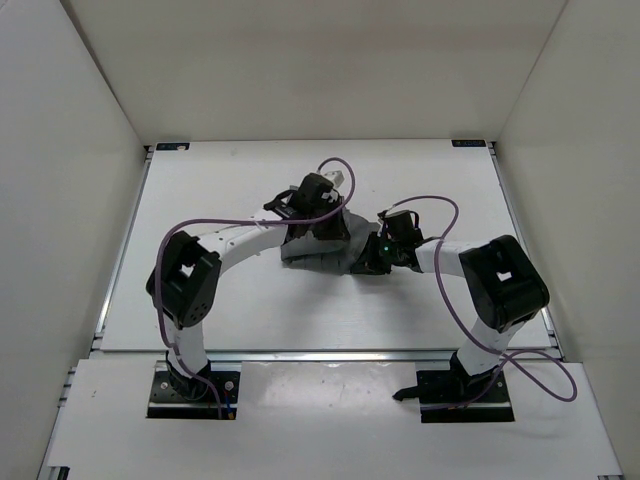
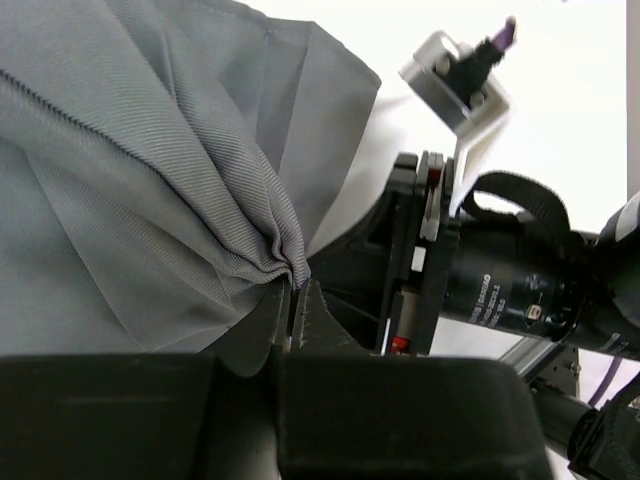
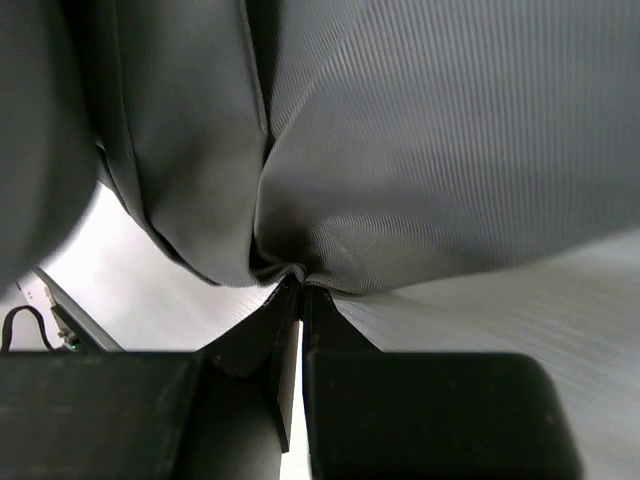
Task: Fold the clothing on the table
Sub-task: Fold the skirt
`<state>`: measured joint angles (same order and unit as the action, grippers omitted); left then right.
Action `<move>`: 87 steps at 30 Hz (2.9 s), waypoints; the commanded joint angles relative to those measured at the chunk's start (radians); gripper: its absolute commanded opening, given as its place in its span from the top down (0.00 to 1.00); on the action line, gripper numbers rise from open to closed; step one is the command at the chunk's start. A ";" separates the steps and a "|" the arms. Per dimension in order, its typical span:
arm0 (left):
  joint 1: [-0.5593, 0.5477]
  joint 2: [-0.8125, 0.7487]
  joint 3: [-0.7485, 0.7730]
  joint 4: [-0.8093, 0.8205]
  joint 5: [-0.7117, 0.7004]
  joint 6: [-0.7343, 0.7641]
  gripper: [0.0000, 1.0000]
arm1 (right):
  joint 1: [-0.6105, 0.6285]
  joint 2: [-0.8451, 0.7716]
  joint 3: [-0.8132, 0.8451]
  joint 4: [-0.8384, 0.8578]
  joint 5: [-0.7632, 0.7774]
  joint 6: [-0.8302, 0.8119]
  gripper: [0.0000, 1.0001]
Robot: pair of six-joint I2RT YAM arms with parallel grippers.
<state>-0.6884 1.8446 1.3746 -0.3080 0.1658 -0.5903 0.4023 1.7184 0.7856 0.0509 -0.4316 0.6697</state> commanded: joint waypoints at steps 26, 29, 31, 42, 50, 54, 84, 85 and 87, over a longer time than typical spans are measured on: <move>-0.074 -0.008 0.086 -0.163 0.133 0.136 1.00 | -0.039 0.046 0.006 -0.034 0.011 -0.051 1.00; -0.089 -0.012 -0.003 -0.123 0.135 0.127 1.00 | -0.049 0.032 -0.009 -0.029 0.011 -0.052 1.00; -0.092 0.001 -0.029 -0.120 0.132 0.139 1.00 | -0.057 0.020 -0.014 -0.028 0.008 -0.047 1.00; -0.072 -0.022 -0.161 0.151 0.098 -0.017 1.00 | -0.053 0.017 -0.023 -0.028 0.008 -0.045 1.00; -0.065 -0.185 -0.236 0.336 -0.101 -0.097 1.00 | -0.039 0.018 -0.023 -0.020 0.007 -0.050 1.00; -0.040 -0.145 -0.177 0.308 -0.092 -0.091 1.00 | -0.036 0.026 -0.020 -0.016 0.001 -0.045 1.00; -0.080 -0.012 -0.207 0.289 0.080 -0.117 0.37 | -0.069 0.009 -0.017 -0.016 -0.012 -0.055 1.00; -0.071 -0.018 -0.183 0.285 0.095 -0.109 0.28 | -0.068 0.009 -0.019 -0.014 -0.013 -0.062 1.00; -0.045 -0.021 -0.120 0.247 0.119 -0.083 0.17 | -0.062 0.001 -0.017 -0.013 -0.013 -0.061 1.00</move>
<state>-0.7662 1.8416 1.1675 -0.0719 0.2314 -0.7013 0.3382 1.7390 0.7853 0.0647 -0.4995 0.6498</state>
